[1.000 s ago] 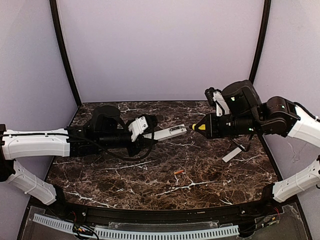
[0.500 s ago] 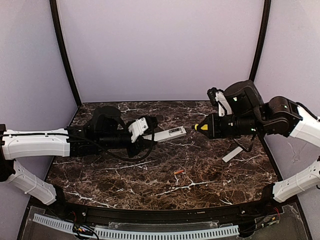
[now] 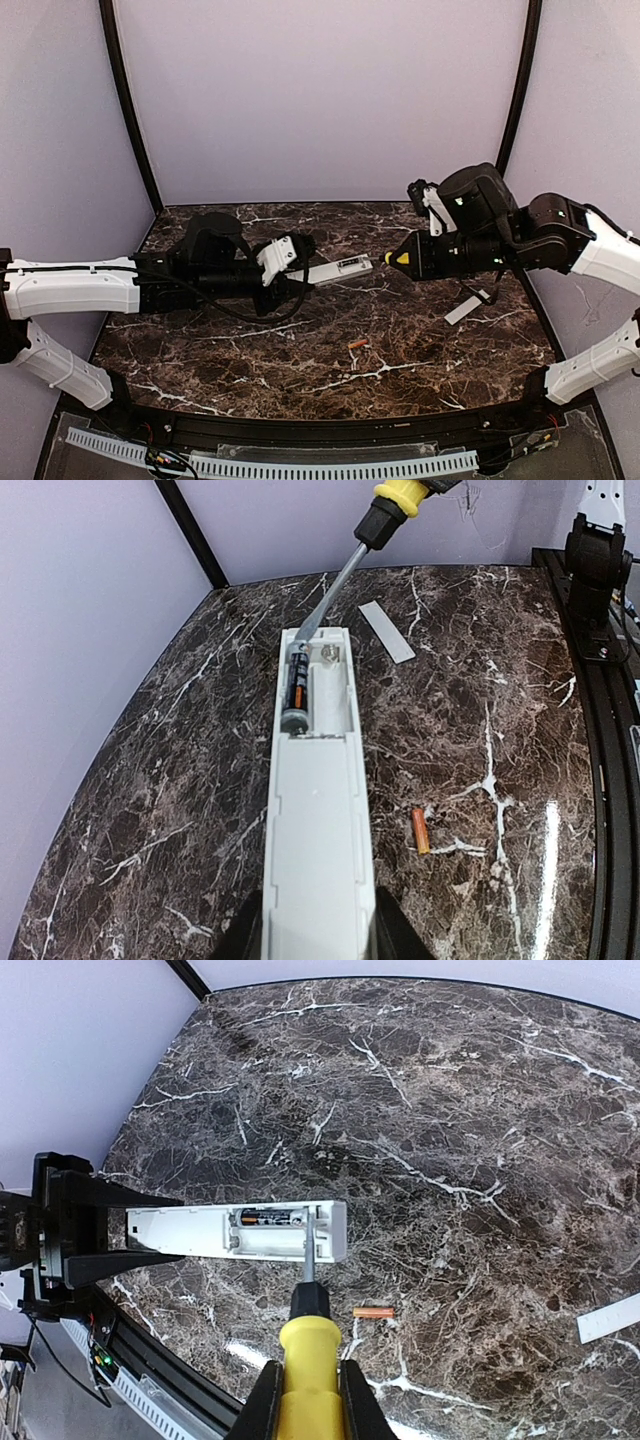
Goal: Unload the batteries from the remote control
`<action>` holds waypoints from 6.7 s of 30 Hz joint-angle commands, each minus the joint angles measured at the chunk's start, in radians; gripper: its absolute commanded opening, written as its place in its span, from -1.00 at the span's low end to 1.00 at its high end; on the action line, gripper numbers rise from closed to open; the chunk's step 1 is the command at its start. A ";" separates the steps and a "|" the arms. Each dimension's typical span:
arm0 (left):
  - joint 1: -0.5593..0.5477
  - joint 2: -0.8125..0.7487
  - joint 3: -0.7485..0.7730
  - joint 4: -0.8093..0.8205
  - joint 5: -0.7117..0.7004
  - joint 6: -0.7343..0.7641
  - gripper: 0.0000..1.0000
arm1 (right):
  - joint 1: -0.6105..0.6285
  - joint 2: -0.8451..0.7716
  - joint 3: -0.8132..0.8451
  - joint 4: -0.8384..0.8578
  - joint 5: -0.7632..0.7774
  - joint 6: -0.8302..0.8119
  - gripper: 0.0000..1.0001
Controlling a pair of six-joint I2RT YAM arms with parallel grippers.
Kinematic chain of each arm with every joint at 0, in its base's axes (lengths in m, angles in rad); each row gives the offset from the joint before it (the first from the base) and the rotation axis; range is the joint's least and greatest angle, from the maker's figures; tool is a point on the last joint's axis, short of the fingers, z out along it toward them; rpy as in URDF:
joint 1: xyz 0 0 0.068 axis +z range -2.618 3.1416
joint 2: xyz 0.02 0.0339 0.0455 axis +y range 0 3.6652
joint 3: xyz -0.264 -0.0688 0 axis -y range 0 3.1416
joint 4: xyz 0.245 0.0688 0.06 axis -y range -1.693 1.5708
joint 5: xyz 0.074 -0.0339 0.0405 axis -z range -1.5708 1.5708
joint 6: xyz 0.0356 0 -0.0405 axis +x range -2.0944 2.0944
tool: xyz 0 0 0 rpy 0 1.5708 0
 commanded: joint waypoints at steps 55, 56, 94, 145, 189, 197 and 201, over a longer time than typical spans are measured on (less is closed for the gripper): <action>-0.004 -0.030 0.018 0.001 -0.035 0.011 -0.99 | -0.005 -0.033 -0.079 0.166 -0.099 0.067 -1.00; -0.004 -0.032 0.016 0.002 -0.033 0.008 -0.99 | -0.005 -0.026 -0.074 0.165 -0.102 0.063 -1.00; -0.006 0.013 0.047 0.017 -0.078 -0.104 -0.99 | -0.007 0.006 0.047 0.064 0.003 0.045 -1.00; -0.009 -0.012 -0.034 0.191 -0.285 -0.131 -0.99 | -0.024 0.093 0.042 0.268 -0.048 0.430 -1.00; -0.051 0.003 -0.028 0.166 -0.089 -0.164 -0.99 | -0.060 -0.017 -0.156 0.245 -0.006 0.498 -1.00; -0.102 0.038 -0.031 0.174 -0.079 -0.200 -0.99 | -0.060 -0.130 -0.333 0.250 -0.056 0.577 -1.00; -0.129 0.067 -0.023 0.176 -0.089 -0.223 -0.99 | -0.060 -0.181 -0.416 0.264 -0.083 0.601 -1.00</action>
